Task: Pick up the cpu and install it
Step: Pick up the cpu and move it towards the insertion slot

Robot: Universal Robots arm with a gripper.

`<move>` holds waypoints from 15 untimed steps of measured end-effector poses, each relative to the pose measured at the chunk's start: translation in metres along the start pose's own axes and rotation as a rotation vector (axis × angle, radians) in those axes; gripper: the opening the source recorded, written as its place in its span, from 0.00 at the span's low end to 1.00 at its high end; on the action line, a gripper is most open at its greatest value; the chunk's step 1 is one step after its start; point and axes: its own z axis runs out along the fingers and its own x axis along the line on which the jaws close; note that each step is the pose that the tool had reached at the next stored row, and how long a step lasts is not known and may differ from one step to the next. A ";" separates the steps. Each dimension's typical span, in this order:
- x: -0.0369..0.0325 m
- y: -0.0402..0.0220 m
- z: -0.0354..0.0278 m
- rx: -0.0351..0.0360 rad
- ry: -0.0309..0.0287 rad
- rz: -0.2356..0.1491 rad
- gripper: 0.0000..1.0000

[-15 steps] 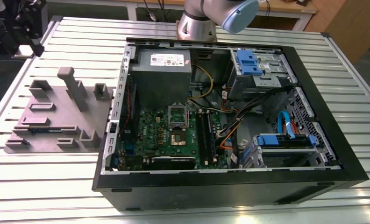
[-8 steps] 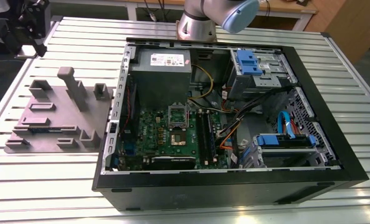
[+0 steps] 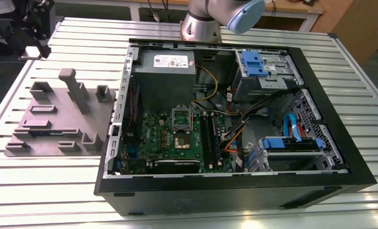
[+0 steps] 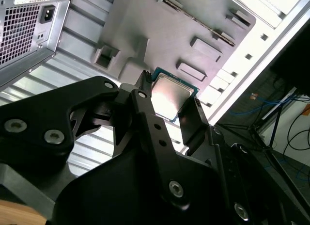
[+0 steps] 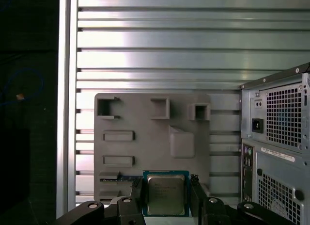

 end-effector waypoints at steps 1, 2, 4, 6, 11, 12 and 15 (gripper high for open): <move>-0.0007 0.0000 0.0000 0.0000 -0.0001 0.000 0.47; -0.0014 0.0000 0.0000 0.0000 0.0000 0.000 0.47; -0.0027 0.0000 0.0000 0.0000 0.0001 0.000 0.47; -0.0040 0.0000 0.0000 0.0000 0.0000 0.000 0.47; -0.0071 0.0001 -0.0001 0.0000 0.0001 0.000 0.47; -0.0077 0.0001 -0.0001 0.0000 0.0000 0.000 0.47; -0.0097 0.0001 -0.0001 0.0000 0.0000 0.000 0.47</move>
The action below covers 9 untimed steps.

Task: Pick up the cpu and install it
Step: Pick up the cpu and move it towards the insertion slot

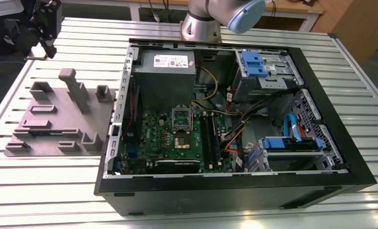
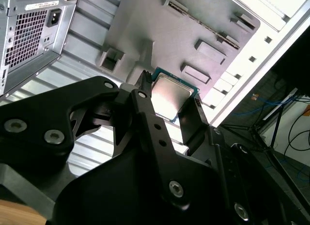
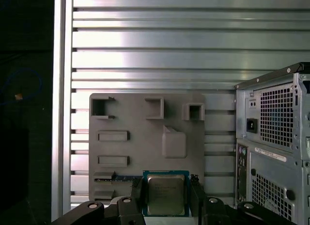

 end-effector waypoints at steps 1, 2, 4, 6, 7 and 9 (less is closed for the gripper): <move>-0.0006 0.0000 0.0000 0.0000 0.0000 0.000 0.47; -0.0013 0.0000 0.0000 0.0000 0.0000 0.000 0.47; -0.0025 0.0000 0.0000 -0.0001 0.0000 0.000 0.47; -0.0038 0.0000 0.0000 -0.0001 -0.0001 0.000 0.47; -0.0044 0.0000 0.0000 0.0000 0.0000 0.000 0.47; -0.0056 0.0000 0.0000 -0.0001 0.0000 0.000 0.47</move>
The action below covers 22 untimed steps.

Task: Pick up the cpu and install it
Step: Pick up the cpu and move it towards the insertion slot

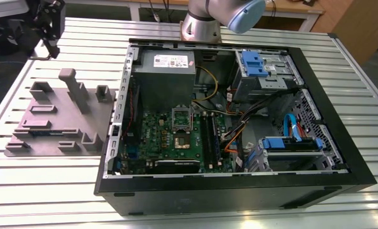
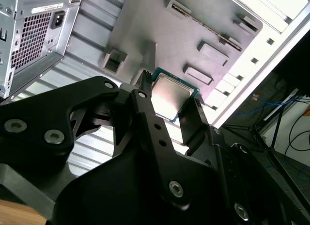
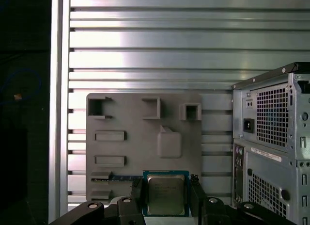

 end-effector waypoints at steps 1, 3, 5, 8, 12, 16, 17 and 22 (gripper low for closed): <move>-0.0006 0.0000 0.0000 0.0000 0.0000 0.000 0.47; -0.0018 0.0000 0.0000 0.0000 0.0000 0.000 0.47; -0.0031 0.0000 0.0000 0.0000 0.0000 0.000 0.47; -0.0049 0.0001 0.0000 0.0000 0.0000 0.000 0.47; -0.0072 0.0001 0.0000 0.0000 0.0000 0.000 0.47; -0.0096 0.0001 0.0000 0.0000 -0.0001 0.000 0.47; -0.0104 0.0001 -0.0001 0.0000 0.0000 0.000 0.47; -0.0135 0.0001 -0.0001 0.0001 0.0001 0.000 0.47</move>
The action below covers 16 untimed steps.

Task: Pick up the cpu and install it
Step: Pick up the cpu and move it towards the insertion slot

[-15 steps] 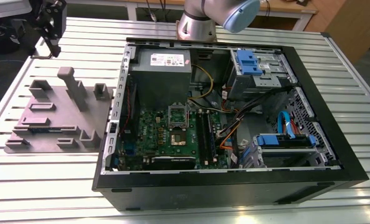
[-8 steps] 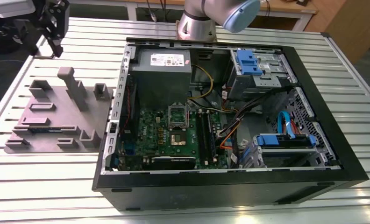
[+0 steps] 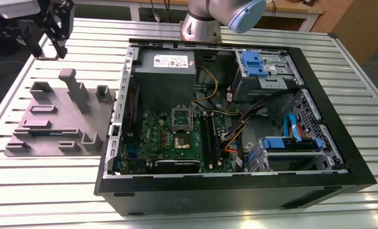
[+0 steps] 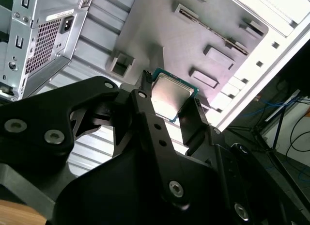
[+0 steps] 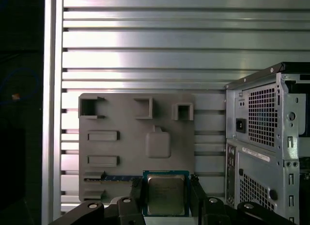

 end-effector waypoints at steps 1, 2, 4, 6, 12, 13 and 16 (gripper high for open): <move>-0.0006 0.0000 0.0000 0.0000 -0.0001 0.000 0.47; -0.0013 0.0000 0.0000 0.0000 0.0000 0.000 0.47; -0.0026 0.0000 0.0000 0.0000 -0.0001 0.000 0.47; -0.0039 0.0000 0.0000 0.0000 0.0000 0.000 0.47; -0.0077 0.0001 0.0000 -0.0001 -0.0001 0.000 0.47; -0.0082 0.0001 -0.0001 0.0000 0.0000 0.000 0.47; -0.0098 0.0001 -0.0001 0.0000 0.0000 0.000 0.47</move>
